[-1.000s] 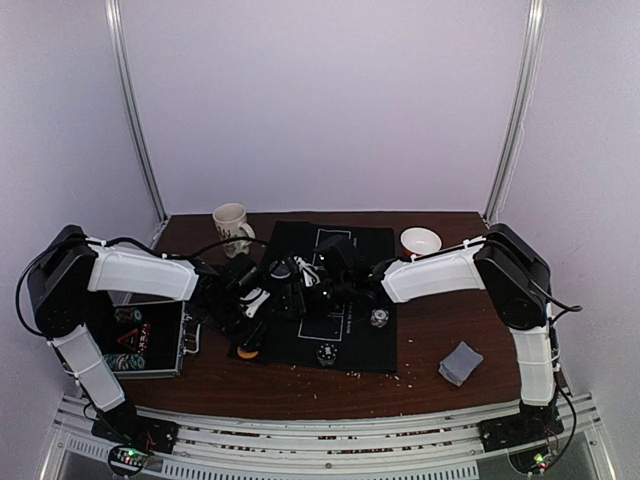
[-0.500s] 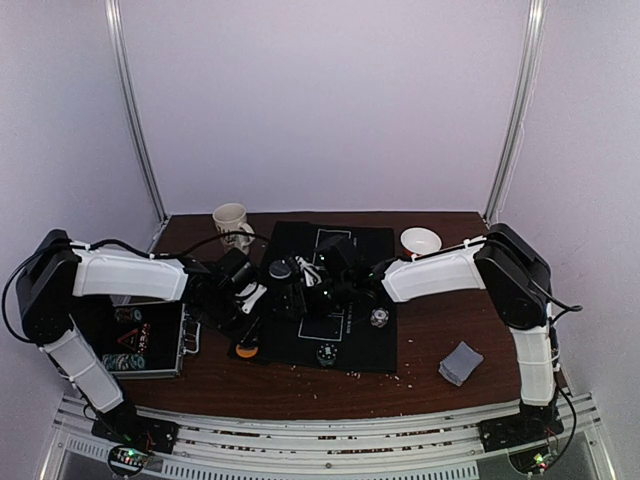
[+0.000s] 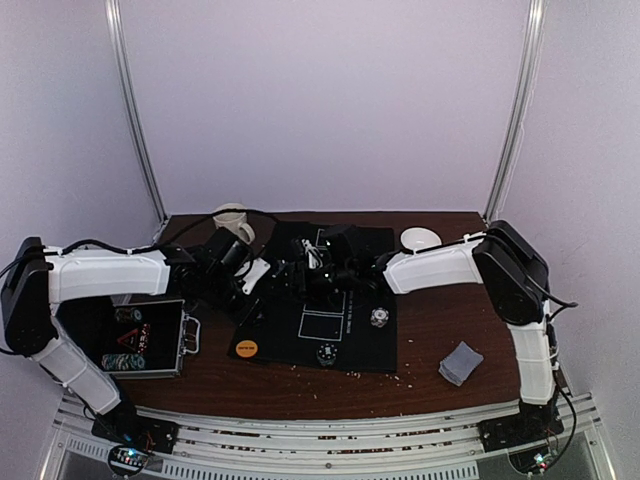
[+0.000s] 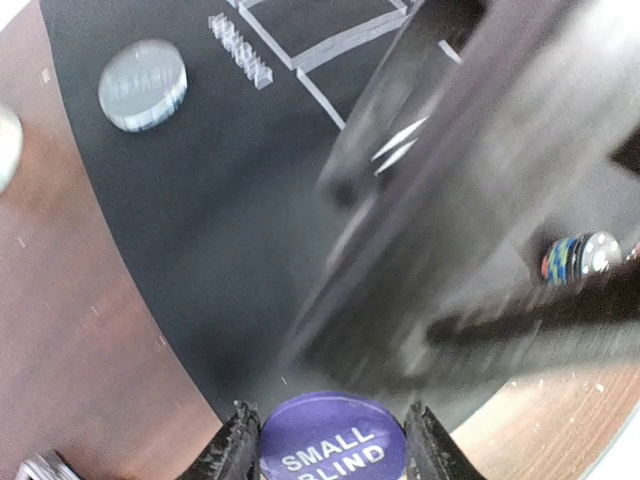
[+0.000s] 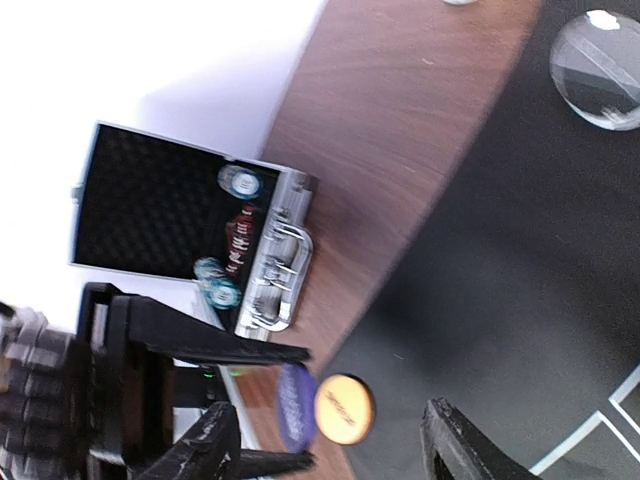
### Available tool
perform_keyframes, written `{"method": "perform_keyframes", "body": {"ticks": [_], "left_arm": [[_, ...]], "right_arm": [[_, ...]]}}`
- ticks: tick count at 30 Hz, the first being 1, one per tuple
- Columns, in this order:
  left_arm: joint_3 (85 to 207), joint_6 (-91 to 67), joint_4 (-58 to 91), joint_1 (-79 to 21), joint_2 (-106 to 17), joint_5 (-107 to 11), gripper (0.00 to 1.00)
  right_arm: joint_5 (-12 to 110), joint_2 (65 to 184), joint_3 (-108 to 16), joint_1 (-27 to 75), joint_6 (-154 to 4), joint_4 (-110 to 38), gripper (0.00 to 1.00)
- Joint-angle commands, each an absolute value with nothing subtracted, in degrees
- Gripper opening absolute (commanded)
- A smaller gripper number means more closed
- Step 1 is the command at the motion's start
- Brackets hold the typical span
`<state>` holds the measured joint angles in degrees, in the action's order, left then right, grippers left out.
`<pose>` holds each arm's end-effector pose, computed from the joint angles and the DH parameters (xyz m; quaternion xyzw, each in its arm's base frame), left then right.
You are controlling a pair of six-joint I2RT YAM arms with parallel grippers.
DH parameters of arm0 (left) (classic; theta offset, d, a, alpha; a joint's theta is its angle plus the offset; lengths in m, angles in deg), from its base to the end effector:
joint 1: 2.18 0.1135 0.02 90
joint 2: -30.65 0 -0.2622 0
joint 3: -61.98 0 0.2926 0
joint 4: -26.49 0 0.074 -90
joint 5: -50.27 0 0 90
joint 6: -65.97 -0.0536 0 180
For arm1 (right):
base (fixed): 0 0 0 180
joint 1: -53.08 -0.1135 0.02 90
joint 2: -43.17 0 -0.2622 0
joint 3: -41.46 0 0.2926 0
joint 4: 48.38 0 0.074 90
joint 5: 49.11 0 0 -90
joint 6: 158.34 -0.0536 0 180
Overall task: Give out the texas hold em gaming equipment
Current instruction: Pass from the left arm to the right
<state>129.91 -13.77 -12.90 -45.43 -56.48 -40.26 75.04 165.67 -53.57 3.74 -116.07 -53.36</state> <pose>0.2544 -0.2400 0.1702 0.2745 0.9227 -0.1258 0.2397 0.3224 0.4215 0.1544 -0.1743 0.7924 0.5597 0.1688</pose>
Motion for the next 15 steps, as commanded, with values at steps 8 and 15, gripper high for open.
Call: {"method": "perform_keyframes", "body": {"ticks": [8,15], "left_arm": [[134.73,-22.53,-7.35,-45.52,-55.31,-37.44,0.39],[135.83,-23.19,-7.04,-45.51,-57.04,-37.88,0.39]], "right_arm": [[82.53,170.19,-58.69,4.11,-122.33,-58.80,0.58],[84.55,171.54,-60.18,4.02,-122.54,-58.93,0.49]]}}
